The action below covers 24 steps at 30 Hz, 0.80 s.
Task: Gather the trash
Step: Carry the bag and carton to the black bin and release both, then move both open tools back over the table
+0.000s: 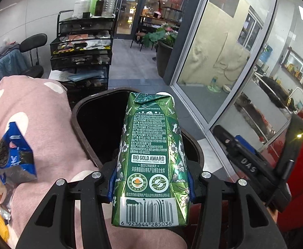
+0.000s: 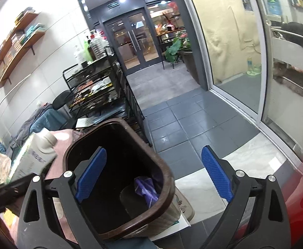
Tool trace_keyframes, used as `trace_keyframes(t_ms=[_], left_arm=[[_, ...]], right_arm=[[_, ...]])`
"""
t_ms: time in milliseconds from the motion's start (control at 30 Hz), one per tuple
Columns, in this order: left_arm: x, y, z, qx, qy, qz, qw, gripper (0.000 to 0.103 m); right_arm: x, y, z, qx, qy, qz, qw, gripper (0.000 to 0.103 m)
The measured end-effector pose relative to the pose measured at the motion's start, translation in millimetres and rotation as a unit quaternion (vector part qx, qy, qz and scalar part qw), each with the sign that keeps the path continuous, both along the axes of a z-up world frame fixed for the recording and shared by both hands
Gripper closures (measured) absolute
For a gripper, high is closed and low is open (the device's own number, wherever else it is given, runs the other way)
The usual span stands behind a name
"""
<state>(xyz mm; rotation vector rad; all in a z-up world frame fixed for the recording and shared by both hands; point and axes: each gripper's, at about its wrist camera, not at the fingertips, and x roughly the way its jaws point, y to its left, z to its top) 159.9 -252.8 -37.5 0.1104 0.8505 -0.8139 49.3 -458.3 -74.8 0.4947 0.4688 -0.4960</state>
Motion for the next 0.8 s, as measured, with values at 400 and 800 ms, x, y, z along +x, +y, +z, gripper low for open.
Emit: trace_keyframes(t_ms=[400, 800], left_arm=[[13.0, -33.6, -23.5, 0.058, 0.012, -0.007, 0.9982, 0.040], [0.6, -28.5, -13.4, 0.060, -0.024, -0.011, 0.9979, 0.010]], right_arm=[[-6.6, -19.0, -1.5, 0.005, 0.002, -0.029, 1.000, 0.010], [-8.5, -22.9, -1.9, 0.014, 0.000, -0.031, 0.999, 0.007]])
